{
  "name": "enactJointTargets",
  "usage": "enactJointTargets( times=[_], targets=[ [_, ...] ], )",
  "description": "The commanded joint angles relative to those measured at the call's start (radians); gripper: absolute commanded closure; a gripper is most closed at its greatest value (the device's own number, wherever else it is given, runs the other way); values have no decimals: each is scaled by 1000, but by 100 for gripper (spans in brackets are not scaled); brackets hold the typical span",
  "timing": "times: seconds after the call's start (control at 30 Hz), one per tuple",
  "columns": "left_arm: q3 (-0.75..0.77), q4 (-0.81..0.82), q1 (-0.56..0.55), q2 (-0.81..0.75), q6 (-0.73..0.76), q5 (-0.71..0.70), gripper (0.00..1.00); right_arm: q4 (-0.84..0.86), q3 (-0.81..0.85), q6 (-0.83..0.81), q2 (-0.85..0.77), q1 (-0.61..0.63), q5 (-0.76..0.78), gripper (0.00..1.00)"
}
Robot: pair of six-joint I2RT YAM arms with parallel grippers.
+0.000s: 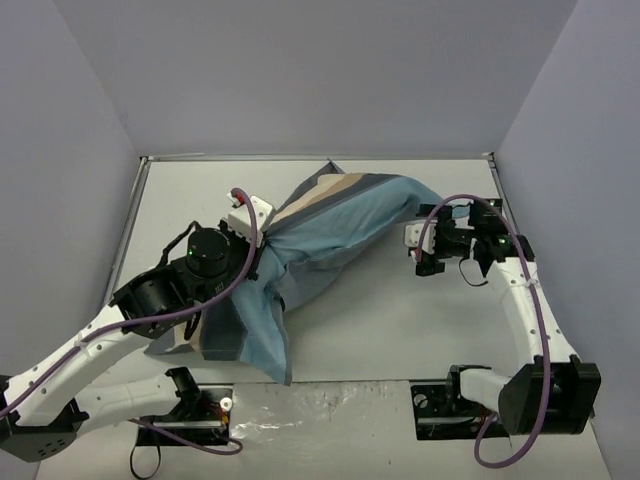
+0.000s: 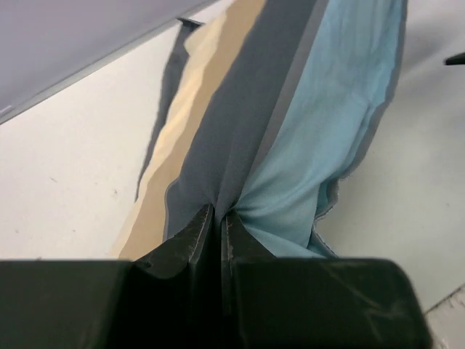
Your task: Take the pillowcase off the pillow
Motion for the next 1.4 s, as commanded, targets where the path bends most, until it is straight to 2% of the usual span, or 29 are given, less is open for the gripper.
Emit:
enactJointTargets(
  times=[0.0, 0.03, 0.17, 0.2, 0.27, 0.4, 0.47, 0.5, 0.53, 0.57, 0.6, 0.67, 0.8, 0.9, 1.1, 1.2, 1.33, 1.37],
  targets=[
    [4, -33, 1, 19, -1, 84, 98, 229, -113, 53, 20, 76, 76, 0],
    [4, -39, 3, 16, -2, 87, 98, 362, -135, 134, 17, 119, 96, 0],
    [15, -50, 11, 7, -7, 98, 98, 655, -211, 312, 41, 254, 356, 0],
    [24, -59, 12, 7, -4, 101, 98, 778, -257, 334, 47, 280, 408, 0],
    [30, -67, 15, 8, -1, 104, 98, 820, -268, 334, 60, 326, 465, 1],
    [35, -71, 23, 10, 1, 120, 98, 891, -267, 336, 104, 368, 557, 10],
    [43, -72, 26, 11, 1, 135, 98, 988, -293, 314, 145, 392, 612, 21],
    [49, -75, 26, 14, 1, 147, 98, 1027, -296, 316, 162, 400, 699, 28],
    [67, -81, 27, 15, -1, 153, 98, 1050, -288, 322, 173, 402, 718, 43],
    [76, -90, 29, 19, -1, 161, 98, 1066, -276, 352, 184, 397, 723, 52],
    [87, -94, 29, 19, -1, 173, 98, 1064, -262, 377, 184, 394, 728, 72],
    [121, -111, 31, 15, 1, 186, 98, 1063, -235, 429, 163, 373, 703, 100],
    [187, -130, 32, 13, 7, 227, 98, 1064, -253, 498, 71, 328, 609, 100],
    [257, -137, 37, 31, 7, 265, 98, 965, -230, 599, -58, 270, 539, 100],
    [418, -104, 44, 126, -31, 381, 98, 618, 53, 713, -134, 237, 469, 100],
    [477, -66, 47, 188, -85, 471, 98, 470, 273, 782, -134, 236, 400, 100],
    [495, 28, 84, 238, -207, 638, 98, 342, 588, 872, -112, 233, 323, 100],
    [488, 46, 98, 243, -229, 658, 98, 337, 615, 885, -108, 231, 318, 100]
  ],
)
